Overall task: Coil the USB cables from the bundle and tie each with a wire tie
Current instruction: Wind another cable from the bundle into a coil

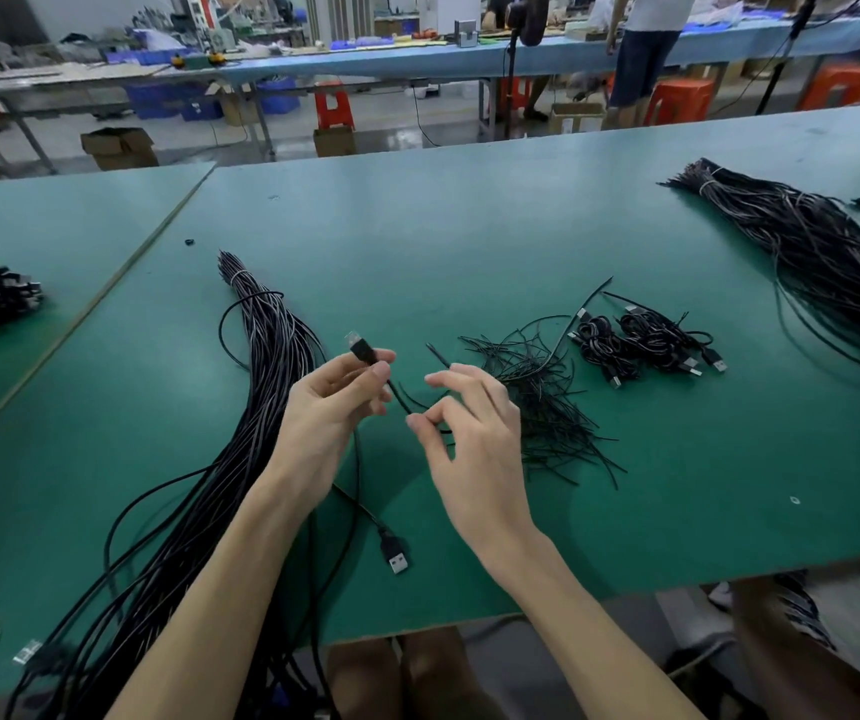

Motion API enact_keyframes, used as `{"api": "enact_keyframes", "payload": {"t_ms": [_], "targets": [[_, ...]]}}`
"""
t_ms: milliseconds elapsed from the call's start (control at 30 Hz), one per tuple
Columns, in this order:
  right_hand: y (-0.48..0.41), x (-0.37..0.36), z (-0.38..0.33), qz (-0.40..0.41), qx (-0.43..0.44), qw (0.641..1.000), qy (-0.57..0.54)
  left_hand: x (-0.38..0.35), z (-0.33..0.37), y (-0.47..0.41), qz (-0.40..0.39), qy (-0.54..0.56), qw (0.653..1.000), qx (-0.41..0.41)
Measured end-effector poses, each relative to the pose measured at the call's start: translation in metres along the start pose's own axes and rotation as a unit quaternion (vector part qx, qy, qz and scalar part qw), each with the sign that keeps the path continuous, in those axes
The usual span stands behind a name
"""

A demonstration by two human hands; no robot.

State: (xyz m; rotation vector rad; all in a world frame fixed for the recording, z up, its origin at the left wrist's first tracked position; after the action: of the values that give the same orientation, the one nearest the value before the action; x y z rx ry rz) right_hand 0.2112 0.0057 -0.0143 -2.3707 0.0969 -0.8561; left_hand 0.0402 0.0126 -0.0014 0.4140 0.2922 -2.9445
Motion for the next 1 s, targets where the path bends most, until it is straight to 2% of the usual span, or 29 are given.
{"api": "enact_keyframes", "payload": {"t_ms": [200, 500, 633, 800, 867, 933, 1000], "targets": [[0.004, -0.001, -0.005, -0.025, 0.021, 0.999, -0.009, -0.006, 0.002, 0.003, -0.084, 0.124, 0.988, 0.041], [0.009, -0.006, -0.009, -0.085, 0.09, 0.991, -0.042, 0.0, 0.01, 0.002, -0.051, 0.255, 0.963, 0.07], [0.011, -0.008, -0.011, -0.087, 0.113, 0.989, -0.022, 0.002, 0.014, 0.008, -0.081, 0.322, 0.939, 0.085], [0.01, -0.006, -0.009, -0.102, 0.089, 0.99, -0.05, 0.0, 0.018, 0.009, -0.121, 0.359, 0.919, 0.105], [0.009, -0.006, -0.009, -0.105, 0.082, 0.99, -0.047, -0.001, 0.019, 0.009, -0.172, 0.387, 0.898, 0.121], [0.009, -0.005, -0.01, -0.1, 0.075, 0.991, -0.052, -0.002, 0.019, 0.01, -0.238, 0.436, 0.857, 0.137], [0.009, -0.003, -0.01, -0.093, 0.064, 0.992, -0.063, -0.002, 0.018, 0.01, -0.262, 0.452, 0.84, 0.144]]}}
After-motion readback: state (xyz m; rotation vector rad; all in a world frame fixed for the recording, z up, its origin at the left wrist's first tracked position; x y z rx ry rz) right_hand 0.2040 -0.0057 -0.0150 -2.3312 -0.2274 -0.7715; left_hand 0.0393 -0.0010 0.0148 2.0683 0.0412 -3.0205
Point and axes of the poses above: each hand's wrist, its own y-axis away from the middle knuckle, its own x-axis out of the back of the hand, z = x × y, the point moved 1 cm from there along -y, towards the middle knuckle, and after that the axes turned 3 degrees about -x, right-handed, at the moved point
